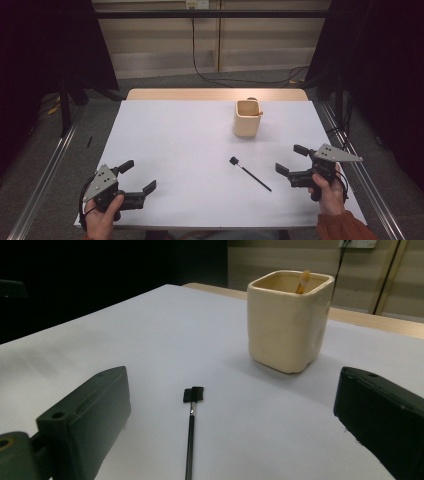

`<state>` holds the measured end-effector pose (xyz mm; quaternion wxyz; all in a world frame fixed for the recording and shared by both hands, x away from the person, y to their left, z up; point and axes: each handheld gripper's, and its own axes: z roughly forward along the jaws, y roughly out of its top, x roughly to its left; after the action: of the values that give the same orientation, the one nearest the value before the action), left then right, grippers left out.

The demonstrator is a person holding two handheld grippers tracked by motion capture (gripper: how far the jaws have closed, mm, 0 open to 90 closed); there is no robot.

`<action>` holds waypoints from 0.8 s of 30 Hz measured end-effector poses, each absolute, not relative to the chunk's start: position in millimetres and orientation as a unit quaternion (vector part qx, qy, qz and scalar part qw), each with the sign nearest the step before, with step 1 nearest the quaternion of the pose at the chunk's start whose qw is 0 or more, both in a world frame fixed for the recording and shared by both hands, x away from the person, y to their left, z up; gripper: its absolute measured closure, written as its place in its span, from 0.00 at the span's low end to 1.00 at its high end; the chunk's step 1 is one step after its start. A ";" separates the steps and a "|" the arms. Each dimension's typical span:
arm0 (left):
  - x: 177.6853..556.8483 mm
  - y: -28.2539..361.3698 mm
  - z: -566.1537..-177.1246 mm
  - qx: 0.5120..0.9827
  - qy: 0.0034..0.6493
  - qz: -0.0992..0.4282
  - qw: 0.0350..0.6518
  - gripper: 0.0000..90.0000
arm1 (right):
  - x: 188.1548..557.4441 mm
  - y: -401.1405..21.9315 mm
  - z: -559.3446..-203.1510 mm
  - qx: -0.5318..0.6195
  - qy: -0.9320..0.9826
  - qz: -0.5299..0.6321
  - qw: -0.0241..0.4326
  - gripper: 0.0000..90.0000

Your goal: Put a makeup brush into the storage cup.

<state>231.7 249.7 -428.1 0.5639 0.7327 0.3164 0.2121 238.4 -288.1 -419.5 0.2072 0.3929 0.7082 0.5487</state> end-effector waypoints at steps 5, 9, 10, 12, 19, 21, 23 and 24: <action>232.2 249.7 -428.6 0.733 0.318 0.211 0.563 0.02 | 247.6 -280.5 -421.5 0.377 0.723 0.544 0.197 0.01; 232.1 250.9 -428.5 0.733 0.315 0.210 0.565 0.02 | 253.7 -273.7 -419.4 0.369 0.732 0.542 0.186 0.01; 232.1 251.2 -428.5 0.733 0.315 0.208 0.566 0.02 | 255.4 -272.0 -418.0 0.365 0.735 0.542 0.181 0.01; 232.2 250.5 -428.7 0.730 0.317 0.205 0.570 0.02 | 259.1 -268.0 -415.5 0.359 0.739 0.543 0.176 0.01; 232.6 248.4 -428.9 0.738 0.308 0.205 0.564 0.02 | 278.0 -256.9 -414.4 0.349 0.757 0.530 0.154 0.01; 233.0 249.0 -429.3 0.737 0.310 0.205 0.565 0.02 | 282.9 -254.0 -414.5 0.345 0.760 0.530 0.149 0.02; 232.9 249.0 -429.1 0.737 0.311 0.206 0.564 0.02 | 286.6 -250.6 -414.1 0.342 0.768 0.523 0.144 0.03; 232.8 248.9 -429.1 0.737 0.310 0.207 0.564 0.02 | 288.1 -249.1 -413.4 0.340 0.771 0.520 0.138 0.03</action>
<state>232.8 248.9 -429.1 0.5640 0.7369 0.3100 0.2069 288.1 -249.1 -413.4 0.1382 0.3404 0.7714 0.5196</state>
